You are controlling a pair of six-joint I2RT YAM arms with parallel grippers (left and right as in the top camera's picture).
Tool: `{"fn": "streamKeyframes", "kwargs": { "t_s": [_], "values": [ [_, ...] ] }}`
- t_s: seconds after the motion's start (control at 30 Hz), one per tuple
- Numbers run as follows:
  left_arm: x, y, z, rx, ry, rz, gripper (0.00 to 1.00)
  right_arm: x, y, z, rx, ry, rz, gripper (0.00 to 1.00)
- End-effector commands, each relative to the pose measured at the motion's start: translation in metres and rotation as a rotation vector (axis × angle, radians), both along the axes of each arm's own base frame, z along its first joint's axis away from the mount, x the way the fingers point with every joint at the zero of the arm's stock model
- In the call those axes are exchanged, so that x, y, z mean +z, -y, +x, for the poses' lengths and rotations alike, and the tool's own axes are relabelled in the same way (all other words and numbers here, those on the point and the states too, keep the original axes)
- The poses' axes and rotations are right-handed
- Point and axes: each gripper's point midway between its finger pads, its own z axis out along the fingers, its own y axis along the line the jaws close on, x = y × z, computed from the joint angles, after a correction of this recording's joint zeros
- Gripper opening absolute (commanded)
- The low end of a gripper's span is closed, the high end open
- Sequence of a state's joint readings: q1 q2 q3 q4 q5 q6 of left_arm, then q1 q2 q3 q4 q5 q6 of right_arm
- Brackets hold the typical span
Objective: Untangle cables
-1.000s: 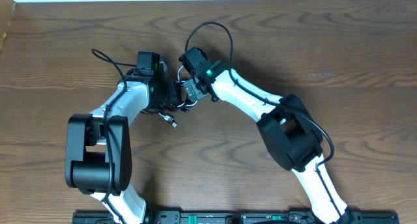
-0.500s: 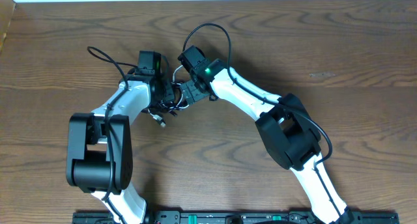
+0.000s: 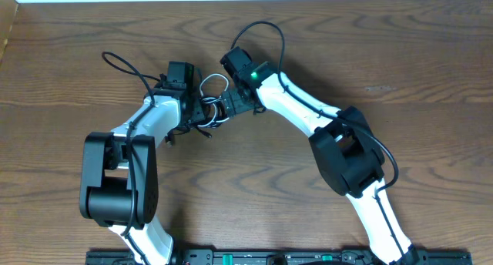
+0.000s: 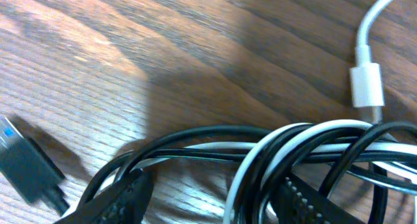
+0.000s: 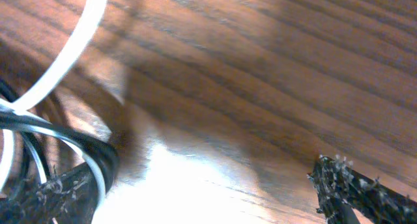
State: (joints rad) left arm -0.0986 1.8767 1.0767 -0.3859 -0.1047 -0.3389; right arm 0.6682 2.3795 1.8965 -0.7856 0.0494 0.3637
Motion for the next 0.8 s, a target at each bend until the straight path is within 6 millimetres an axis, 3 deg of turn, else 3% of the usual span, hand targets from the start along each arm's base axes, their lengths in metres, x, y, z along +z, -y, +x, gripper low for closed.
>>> {"fn": "streamKeyframes", "kwargs": {
  "t_s": [0.0,0.13,0.33,0.47,0.67,0.77],
  "values": [
    [-0.023,-0.057,-0.025,0.116,-0.104,0.153,0.62,-0.071,0.054,-0.022,-0.128,-0.174,-0.127,0.99],
    [-0.024,-0.068,-0.03,0.182,-0.111,0.132,0.63,-0.071,0.061,-0.02,-0.149,-0.184,-0.131,0.99],
    [-0.029,-0.044,-0.023,0.143,-0.097,-0.01,0.62,-0.071,0.055,-0.021,-0.112,-0.18,-0.117,0.99],
    [-0.029,-0.018,-0.014,0.017,-0.08,-0.134,0.48,-0.056,0.027,-0.021,0.074,-0.206,-0.005,0.99],
    [-0.026,0.008,-0.009,-0.126,-0.059,-0.233,0.47,-0.019,-0.019,-0.018,0.303,-0.184,0.182,0.99],
    [-0.026,0.017,-0.009,-0.17,-0.057,-0.237,0.47,-0.014,-0.032,-0.015,0.33,-0.148,0.209,0.99]
  ]
}}
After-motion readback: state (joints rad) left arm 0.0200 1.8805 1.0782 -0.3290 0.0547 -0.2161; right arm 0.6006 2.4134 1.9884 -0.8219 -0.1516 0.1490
